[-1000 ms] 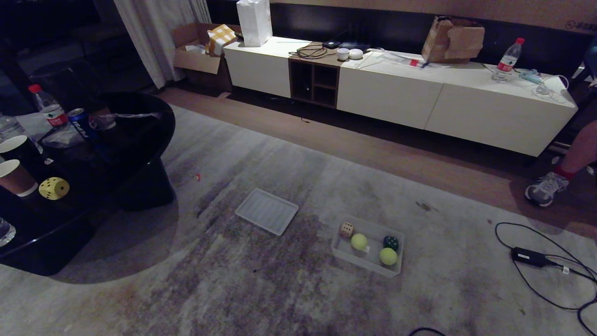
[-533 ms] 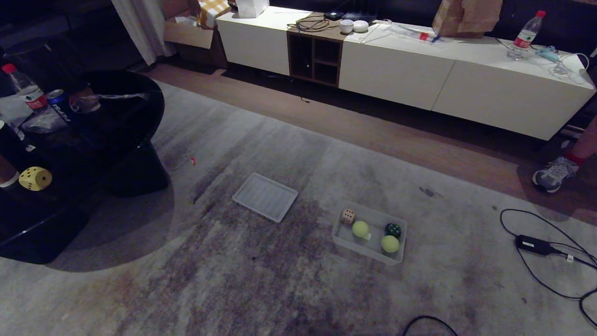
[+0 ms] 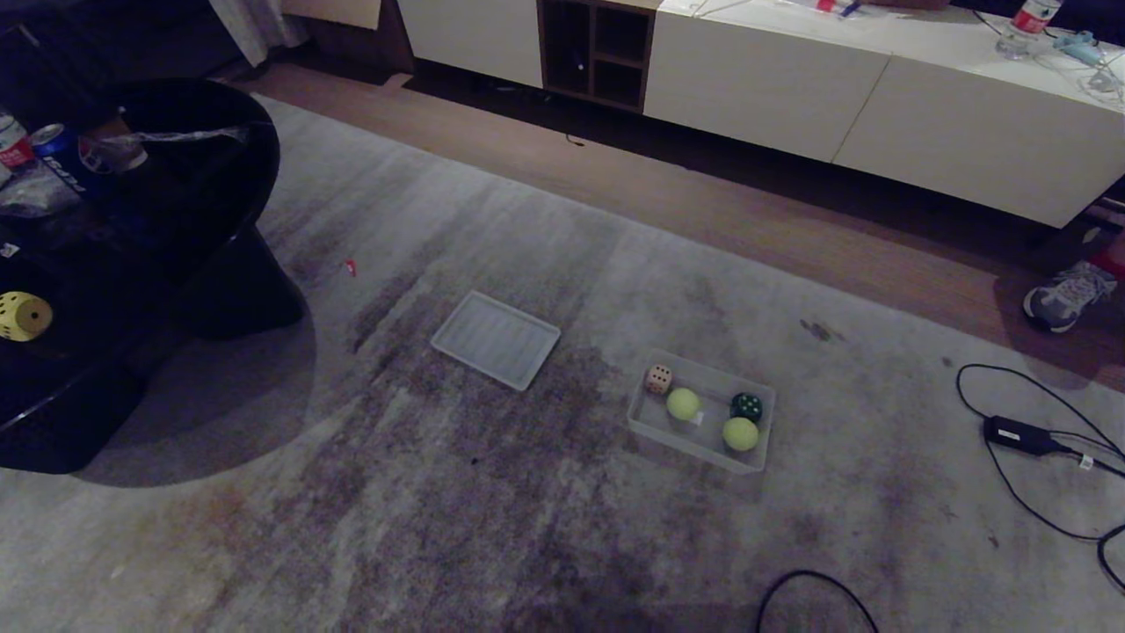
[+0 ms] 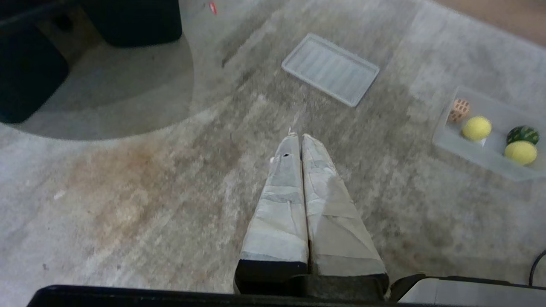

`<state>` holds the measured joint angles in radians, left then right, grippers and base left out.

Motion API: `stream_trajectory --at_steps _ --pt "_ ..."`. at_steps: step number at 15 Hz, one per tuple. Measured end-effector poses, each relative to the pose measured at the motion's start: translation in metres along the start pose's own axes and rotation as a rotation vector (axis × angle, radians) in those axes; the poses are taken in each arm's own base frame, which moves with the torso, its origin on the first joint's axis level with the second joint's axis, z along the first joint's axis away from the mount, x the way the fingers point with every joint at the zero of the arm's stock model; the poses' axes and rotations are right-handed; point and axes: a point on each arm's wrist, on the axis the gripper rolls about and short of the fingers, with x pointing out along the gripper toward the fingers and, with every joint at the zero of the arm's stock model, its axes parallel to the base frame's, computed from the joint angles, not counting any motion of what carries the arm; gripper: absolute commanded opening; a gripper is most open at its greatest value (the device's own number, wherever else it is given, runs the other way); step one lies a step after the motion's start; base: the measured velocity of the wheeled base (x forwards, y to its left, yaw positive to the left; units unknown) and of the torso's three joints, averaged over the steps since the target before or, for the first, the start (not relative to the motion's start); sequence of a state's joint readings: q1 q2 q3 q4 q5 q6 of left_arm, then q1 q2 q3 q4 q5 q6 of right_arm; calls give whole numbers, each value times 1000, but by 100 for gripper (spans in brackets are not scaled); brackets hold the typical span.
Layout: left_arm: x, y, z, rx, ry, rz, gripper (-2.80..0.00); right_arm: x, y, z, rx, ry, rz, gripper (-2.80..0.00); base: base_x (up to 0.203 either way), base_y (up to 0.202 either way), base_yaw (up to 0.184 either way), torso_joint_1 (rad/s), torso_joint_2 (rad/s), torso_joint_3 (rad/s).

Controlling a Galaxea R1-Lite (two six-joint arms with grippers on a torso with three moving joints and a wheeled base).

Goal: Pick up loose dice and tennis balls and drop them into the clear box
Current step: Put the toys in the box

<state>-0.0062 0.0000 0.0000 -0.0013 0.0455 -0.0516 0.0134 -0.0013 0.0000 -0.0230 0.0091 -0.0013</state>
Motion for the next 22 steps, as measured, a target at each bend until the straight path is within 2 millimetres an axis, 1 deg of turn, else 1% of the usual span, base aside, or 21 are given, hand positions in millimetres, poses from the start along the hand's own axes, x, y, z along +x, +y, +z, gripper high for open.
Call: stream_trajectory --at_steps 22 --pt "0 0 0 0 0 0 -280 0 0 0 0 0 -1 -280 0 0 0 2 3 -199"
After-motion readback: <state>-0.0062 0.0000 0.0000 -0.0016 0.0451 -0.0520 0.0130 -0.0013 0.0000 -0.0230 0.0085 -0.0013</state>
